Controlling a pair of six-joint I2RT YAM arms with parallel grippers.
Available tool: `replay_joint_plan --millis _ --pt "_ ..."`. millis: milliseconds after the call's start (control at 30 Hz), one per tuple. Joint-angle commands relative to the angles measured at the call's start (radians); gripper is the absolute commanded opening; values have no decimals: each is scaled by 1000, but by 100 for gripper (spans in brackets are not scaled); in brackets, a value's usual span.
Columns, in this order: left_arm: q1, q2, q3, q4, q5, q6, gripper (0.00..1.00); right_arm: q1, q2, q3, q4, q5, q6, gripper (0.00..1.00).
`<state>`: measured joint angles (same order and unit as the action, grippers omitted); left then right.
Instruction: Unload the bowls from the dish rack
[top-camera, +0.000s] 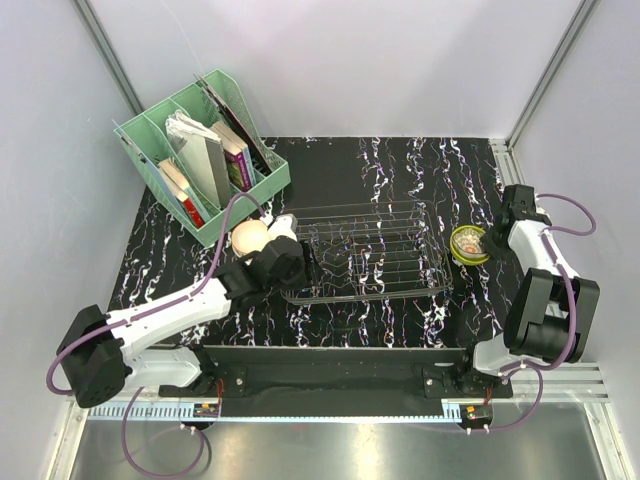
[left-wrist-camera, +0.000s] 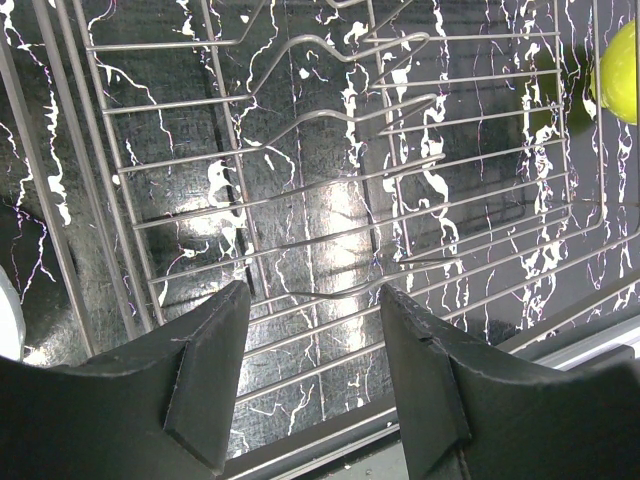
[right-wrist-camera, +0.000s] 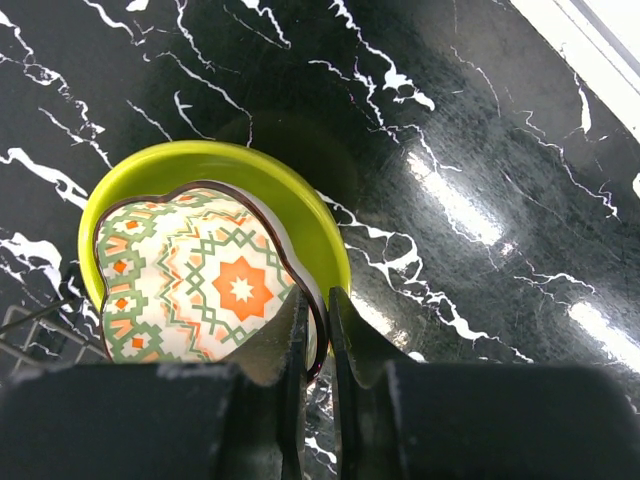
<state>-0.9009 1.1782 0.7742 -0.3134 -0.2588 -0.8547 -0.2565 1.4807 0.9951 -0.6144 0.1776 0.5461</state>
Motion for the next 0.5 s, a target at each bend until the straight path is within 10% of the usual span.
replay_joint_plan --millis 0,467 --pt "-4 -15 -9 14 -20 6 58 -4 1 -3 58 42 3 16" --pt "-3 -15 -18 20 -17 5 58 -4 -56 -53 90 8 -25 63"
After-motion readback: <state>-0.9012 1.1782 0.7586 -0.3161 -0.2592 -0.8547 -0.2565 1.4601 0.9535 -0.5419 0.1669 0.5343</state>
